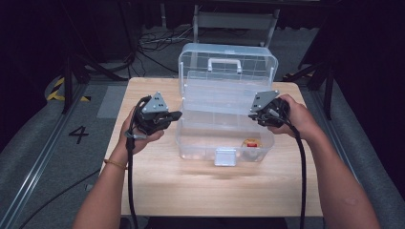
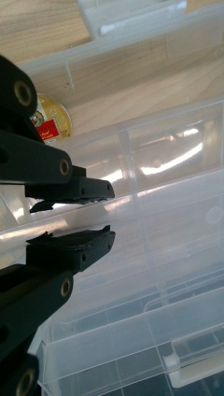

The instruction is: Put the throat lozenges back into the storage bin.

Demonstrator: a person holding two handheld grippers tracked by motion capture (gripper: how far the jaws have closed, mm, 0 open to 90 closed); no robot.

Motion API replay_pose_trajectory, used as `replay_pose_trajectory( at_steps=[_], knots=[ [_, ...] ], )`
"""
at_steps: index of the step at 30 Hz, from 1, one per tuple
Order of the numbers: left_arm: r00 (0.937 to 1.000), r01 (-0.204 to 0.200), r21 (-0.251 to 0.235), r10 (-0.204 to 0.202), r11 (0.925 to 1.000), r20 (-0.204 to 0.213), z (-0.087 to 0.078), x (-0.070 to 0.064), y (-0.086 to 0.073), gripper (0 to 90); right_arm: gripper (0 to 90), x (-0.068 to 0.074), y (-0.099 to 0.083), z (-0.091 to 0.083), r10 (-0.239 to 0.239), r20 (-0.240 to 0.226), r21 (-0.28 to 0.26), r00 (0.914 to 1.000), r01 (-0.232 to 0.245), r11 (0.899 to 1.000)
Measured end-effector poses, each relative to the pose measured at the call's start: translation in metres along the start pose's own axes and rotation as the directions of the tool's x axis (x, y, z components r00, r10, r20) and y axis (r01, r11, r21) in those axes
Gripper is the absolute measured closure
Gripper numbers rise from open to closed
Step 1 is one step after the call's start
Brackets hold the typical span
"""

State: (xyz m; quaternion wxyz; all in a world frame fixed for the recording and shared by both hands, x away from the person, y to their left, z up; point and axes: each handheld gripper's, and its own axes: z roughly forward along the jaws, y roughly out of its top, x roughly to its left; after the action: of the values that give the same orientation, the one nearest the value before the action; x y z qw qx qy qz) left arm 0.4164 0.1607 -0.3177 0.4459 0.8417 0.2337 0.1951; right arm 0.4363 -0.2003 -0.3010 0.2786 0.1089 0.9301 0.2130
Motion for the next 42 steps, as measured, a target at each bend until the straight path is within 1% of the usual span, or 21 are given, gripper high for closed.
replay_pose_trajectory(
  at_steps=[1, 2, 3, 4, 6, 7, 8, 10, 13, 15, 16, 17, 19, 20, 24, 28, 29, 32, 36, 39, 42],
  knots=[
    [0.9999, 0.016, -0.018, -0.016, 0.9997, -0.002, 0.001, 0.005, 0.002, 89.8, 74.8, 0.0, -0.001, 0.0, 0.006, -0.003, -0.003, 1.0, -0.006, 1.0],
    [0.9997, 0.022, -0.021, -0.022, 0.9995, -0.007, 0.003, 0.009, 0.003, 89.8, 74.8, 0.001, -0.002, 0.0, 0.008, -0.004, -0.01, 1.0, -0.008, 1.0],
    [0.9997, 0.022, -0.021, -0.022, 0.9995, -0.007, 0.003, 0.009, 0.003, 90.0, 74.8, 0.001, -0.002, 0.0, 0.008, -0.003, -0.01, 1.0, -0.008, 1.0],
    [0.999, 0.036, -0.032, -0.037, 0.9988, -0.026, 0.007, 0.016, 0.007, 90.0, 74.9, 0.002, -0.003, 0.0, 0.01, -0.005, -0.016, 0.9999, -0.01, 1.0],
    [0.9987, 0.045, -0.045, -0.046, 0.998, -0.024, 0.011, 0.021, 0.01, 90.0, 74.9, 0.002, -0.004, -0.001, 0.012, -0.007, -0.02, 0.9999, -0.012, 1.0],
    [0.9982, 0.047, -0.049, -0.049, 0.9977, -0.034, 0.013, 0.023, 0.012, 90.0, 74.9, 0.003, -0.004, -0.001, 0.013, -0.006, -0.022, 0.9999, -0.013, 1.0],
    [0.9977, 0.047, -0.047, -0.049, 0.9978, -0.046, 0.015, 0.025, 0.013, 90.0, 74.9, 0.003, -0.005, -0.001, 0.009, -0.008, -0.021, 0.9999, -0.009, 1.0],
    [0.9968, 0.064, -0.05, -0.066, 0.9967, -0.045, 0.02, 0.03, 0.016, 90.0, 75.0, 0.005, -0.006, -0.001, 0.011, -0.004, -0.026, 0.9999, -0.011, 1.0],
    [0.995, 0.078, -0.045, -0.081, 0.9959, -0.059, 0.028, 0.039, 0.02, 90.0, 74.9, 0.007, -0.006, -0.001, 0.007, 0.001, -0.026, 1.0, -0.007, 1.0],
    [0.994, 0.082, -0.043, -0.085, 0.9956, -0.068, 0.029, 0.041, 0.021, 90.0, 75.0, 0.007, -0.006, -0.002, 0.002, -0.002, -0.026, 1.0, -0.002, 1.0],
    [0.9917, 0.106, -0.056, -0.11, 0.9928, -0.068, 0.032, 0.047, 0.023, 90.0, 74.9, 0.008, -0.007, -0.002, 0.001, 0.003, -0.029, 1.0, -0.001, 1.0],
    [0.9917, 0.106, -0.056, -0.11, 0.9928, -0.068, 0.032, 0.047, 0.023, 90.0, 74.9, 0.009, -0.007, -0.002, 0.001, 0.005, -0.031, 1.0, -0.001, 1.0],
    [0.9879, 0.132, -0.07, -0.137, 0.9888, -0.074, 0.035, 0.055, 0.026, 90.0, 74.8, 0.009, -0.008, -0.002, 0.003, 0.004, -0.033, 1.0, -0.002, 0.999],
    [0.9876, 0.134, -0.075, -0.139, 0.9882, -0.073, 0.037, 0.057, 0.026, 90.0, 74.8, 0.01, -0.008, -0.002, 0.005, 0.005, -0.039, 1.0, -0.004, 0.999],
    [0.9825, 0.162, -0.069, -0.167, 0.9844, -0.082, 0.043, 0.065, 0.027, 90.0, 74.7, 0.011, -0.01, -0.002, 0.01, 0.004, -0.047, 0.9999, -0.01, 0.999],
    [0.9801, 0.167, -0.081, -0.175, 0.9826, -0.094, 0.046, 0.071, 0.031, 90.0, 74.7, 0.013, -0.01, -0.002, 0.004, 0.0, -0.044, 1.0, -0.004, 0.999],
    [0.9793, 0.17, -0.075, -0.177, 0.9826, -0.098, 0.047, 0.072, 0.032, 90.0, 74.7, 0.013, -0.011, -0.002, 0.003, 0.001, -0.046, 1.0, -0.003, 0.999],
    [0.9796, 0.168, -0.072, -0.174, 0.9832, -0.099, 0.048, 0.074, 0.036, 90.0, 74.7, 0.014, -0.011, -0.002, 0.001, 0.002, -0.05, 1.0, -0.001, 0.999],
    [0.9811, 0.159, -0.065, -0.165, 0.9851, -0.101, 0.049, 0.075, 0.04, 90.0, 74.4, 0.015, -0.012, -0.002, 0.006, 0.003, -0.053, 1.0, -0.006, 0.999],
    [0.9802, 0.162, -0.063, -0.168, 0.9849, -0.106, 0.049, 0.075, 0.041, 90.0, 74.3, 0.016, -0.013, -0.002, 0.005, -0.001, -0.056, 1.0, -0.005, 0.998],
    [0.9774, 0.172, -0.067, -0.179, 0.9828, -0.113, 0.05, 0.077, 0.042, 90.0, 74.3, 0.017, -0.014, -0.002, 0.001, -0.003, -0.058, 1.0, -0.001, 0.998]
  ],
)
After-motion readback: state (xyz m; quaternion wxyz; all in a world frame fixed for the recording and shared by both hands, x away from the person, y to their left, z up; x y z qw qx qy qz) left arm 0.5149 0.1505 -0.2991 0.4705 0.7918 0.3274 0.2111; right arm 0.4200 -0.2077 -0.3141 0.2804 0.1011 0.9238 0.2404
